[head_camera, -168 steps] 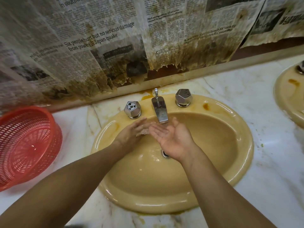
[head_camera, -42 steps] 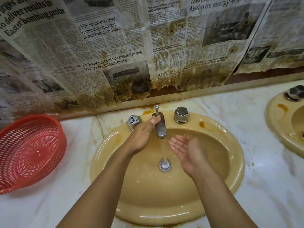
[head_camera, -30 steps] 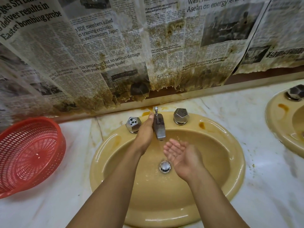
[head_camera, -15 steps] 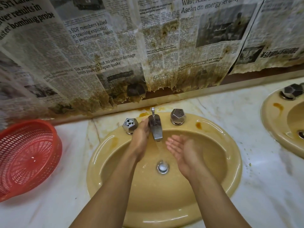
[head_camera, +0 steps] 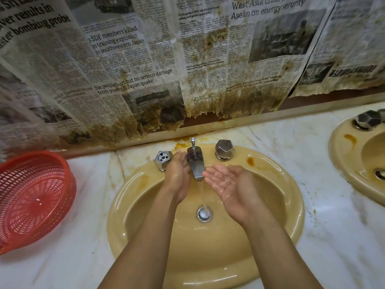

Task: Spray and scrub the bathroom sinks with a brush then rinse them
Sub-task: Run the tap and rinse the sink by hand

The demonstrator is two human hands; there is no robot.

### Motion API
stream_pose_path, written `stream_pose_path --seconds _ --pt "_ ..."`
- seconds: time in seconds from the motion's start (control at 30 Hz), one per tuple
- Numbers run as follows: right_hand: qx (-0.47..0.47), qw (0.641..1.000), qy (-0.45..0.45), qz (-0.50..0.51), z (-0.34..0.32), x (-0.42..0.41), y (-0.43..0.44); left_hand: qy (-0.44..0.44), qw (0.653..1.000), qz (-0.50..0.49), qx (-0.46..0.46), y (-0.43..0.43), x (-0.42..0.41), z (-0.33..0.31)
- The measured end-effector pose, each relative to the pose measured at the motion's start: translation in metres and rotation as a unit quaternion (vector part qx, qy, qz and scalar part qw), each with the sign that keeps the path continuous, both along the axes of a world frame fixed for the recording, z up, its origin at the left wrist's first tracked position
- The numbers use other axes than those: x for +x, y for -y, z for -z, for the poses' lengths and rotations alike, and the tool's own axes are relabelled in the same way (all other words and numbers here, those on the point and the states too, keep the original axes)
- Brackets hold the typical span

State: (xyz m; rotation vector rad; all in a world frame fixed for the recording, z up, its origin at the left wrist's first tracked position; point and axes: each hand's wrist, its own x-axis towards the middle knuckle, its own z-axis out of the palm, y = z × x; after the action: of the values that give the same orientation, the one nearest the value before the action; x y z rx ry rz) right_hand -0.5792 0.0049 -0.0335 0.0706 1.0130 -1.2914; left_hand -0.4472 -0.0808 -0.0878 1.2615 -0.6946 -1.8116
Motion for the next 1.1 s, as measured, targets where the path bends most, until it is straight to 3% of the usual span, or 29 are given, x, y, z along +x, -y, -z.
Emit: stream_pose_path --seconds 0.13,0.27,0.37,0.53,0.77,0.93,1.1 --pt "-0.061 0.981 -0.159 -0.096 -0.036 0.007 0.01 -0.119 0.991 -0.025 0.055 -0.01 0.01 -0.014" --pt "-0.035 0.976 -0.207 -0.049 -0.023 -0.001 0.005 -0.146 0.983 -0.04 0.1 -0.009 0.026 -0.015" --pt "0.01 0.986 -0.169 -0.009 0.006 -0.007 -0.006 -0.185 0.974 -0.047 0.124 0.004 0.025 -0.013" --pt "0.051 0.993 -0.108 0.004 0.041 -0.001 -0.017 -0.336 0.926 -0.05 0.164 0.016 0.021 -0.004" --pt "0.091 0.988 0.125 -0.004 0.058 0.02 -0.001 -0.24 0.957 -0.048 0.157 0.001 0.03 0.008" --pt "0.094 0.991 0.093 0.029 0.048 0.007 -0.009 -0.259 0.951 -0.076 0.153 -0.002 0.031 0.006" --pt "-0.014 0.999 0.028 -0.015 -0.007 -0.002 -0.004 -0.321 0.929 -0.088 0.162 0.006 0.021 0.003"
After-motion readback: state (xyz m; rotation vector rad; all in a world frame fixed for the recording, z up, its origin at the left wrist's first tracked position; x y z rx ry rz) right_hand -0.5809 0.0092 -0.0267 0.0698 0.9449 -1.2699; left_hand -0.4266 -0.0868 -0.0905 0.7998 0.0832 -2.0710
